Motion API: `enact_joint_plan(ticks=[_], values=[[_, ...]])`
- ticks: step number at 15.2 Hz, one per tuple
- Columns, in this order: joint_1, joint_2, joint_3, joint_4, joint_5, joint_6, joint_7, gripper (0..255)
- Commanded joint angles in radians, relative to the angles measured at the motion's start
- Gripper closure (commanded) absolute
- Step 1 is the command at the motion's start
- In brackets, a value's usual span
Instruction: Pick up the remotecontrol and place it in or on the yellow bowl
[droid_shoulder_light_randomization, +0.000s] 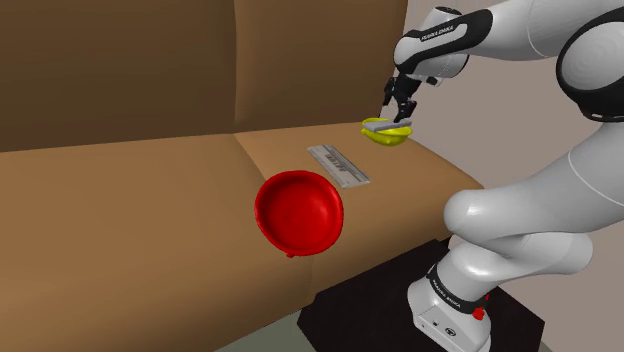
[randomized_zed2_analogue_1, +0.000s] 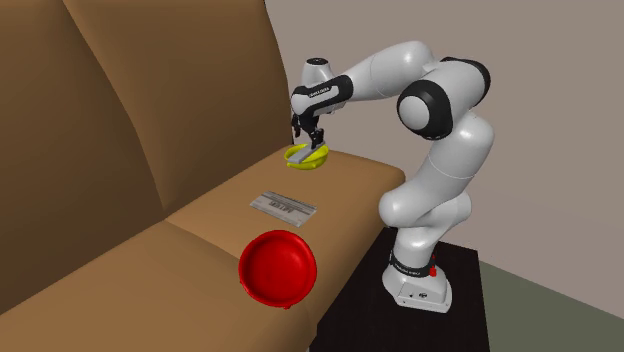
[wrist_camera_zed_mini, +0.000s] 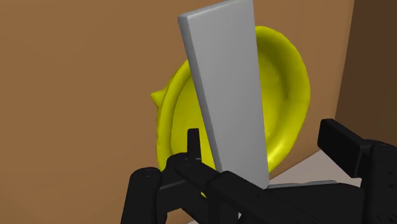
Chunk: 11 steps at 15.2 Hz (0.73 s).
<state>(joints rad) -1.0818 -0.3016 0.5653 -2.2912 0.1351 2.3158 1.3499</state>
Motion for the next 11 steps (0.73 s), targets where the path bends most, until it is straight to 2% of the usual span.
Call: enact_joint_plan(ticks=[1, 2, 6, 11], values=[[0.000, 0.000, 0.000, 0.000, 0.000, 0.000, 0.000, 0], [0.000, 0.000, 0.000, 0.000, 0.000, 0.000, 0.000, 0], [0.016, -0.080, -0.035, 0.056, 0.032, -0.131, -0.025, 0], [0.016, -0.080, -0.036, 0.056, 0.031, -0.131, -0.025, 0]])
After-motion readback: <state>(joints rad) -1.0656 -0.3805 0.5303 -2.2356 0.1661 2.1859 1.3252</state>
